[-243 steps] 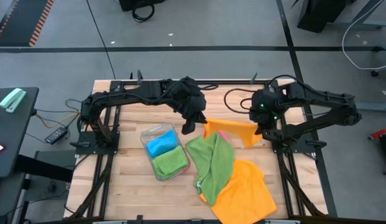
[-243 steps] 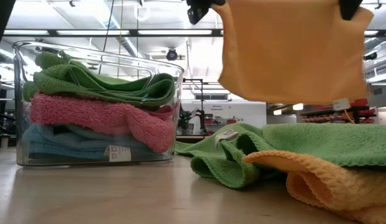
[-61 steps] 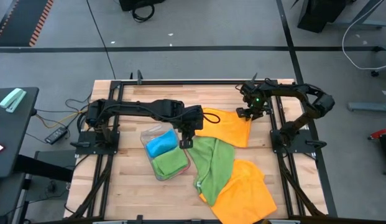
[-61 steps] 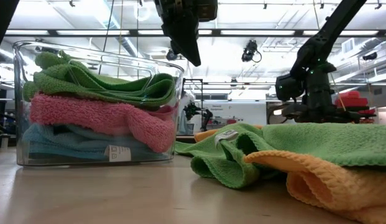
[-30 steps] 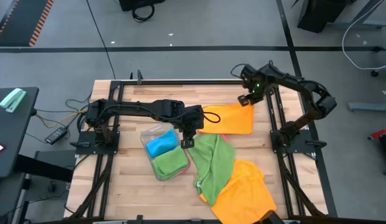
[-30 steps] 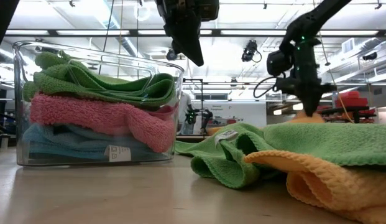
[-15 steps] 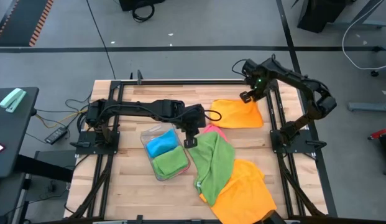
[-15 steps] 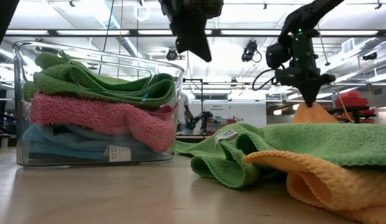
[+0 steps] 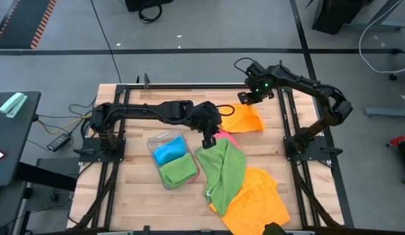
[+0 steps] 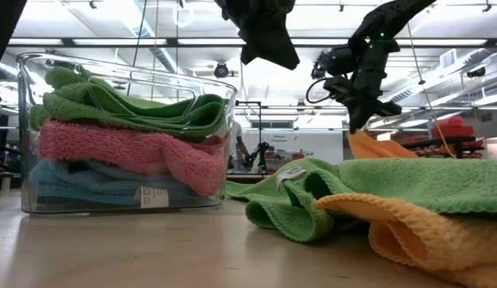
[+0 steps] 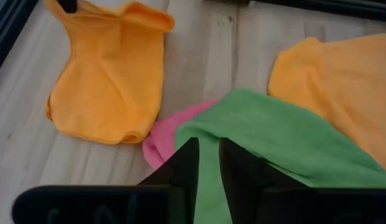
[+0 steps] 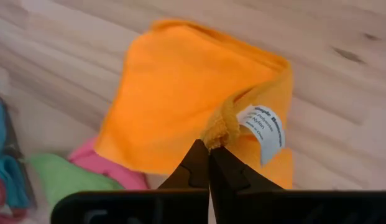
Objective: Fold microfiber towels
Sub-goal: Fold the left yellow towel
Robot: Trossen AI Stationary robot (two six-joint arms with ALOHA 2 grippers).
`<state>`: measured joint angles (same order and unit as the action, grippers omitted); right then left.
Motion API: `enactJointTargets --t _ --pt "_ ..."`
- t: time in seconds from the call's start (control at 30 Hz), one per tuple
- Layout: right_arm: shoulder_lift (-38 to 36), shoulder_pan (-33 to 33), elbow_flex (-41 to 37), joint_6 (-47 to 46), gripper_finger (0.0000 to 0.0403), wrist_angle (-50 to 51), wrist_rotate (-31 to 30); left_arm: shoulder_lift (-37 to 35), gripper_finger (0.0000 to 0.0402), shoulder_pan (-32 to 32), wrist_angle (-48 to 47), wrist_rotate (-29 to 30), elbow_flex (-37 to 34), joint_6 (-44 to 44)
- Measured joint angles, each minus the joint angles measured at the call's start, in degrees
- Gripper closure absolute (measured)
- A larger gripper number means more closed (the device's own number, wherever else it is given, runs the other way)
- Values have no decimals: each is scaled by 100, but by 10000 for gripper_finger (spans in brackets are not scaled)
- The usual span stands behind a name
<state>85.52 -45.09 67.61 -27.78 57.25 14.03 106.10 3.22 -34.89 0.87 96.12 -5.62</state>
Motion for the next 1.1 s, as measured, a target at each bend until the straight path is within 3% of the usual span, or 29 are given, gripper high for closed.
enactJointTargets --t 0.3,0.6,0.7,0.93,1.1 --pt "0 218 -667 -630 402 -1184 398 -61 347 -52 -193 -4 0 -20" --pt "17 893 -1028 -1054 402 -2762 337 -443 364 -82 -728 -1 9 -125" --pt "203 1037 -1038 -1155 402 -2927 18 -534 369 -85 -677 -3 9 -129" --pt "863 1111 -1042 -1352 402 -3443 -5 -570 377 -129 -724 -5 9 -143" --pt "950 1040 -1039 -1524 402 -3652 -94 -570 374 -201 -920 -9 9 -276"
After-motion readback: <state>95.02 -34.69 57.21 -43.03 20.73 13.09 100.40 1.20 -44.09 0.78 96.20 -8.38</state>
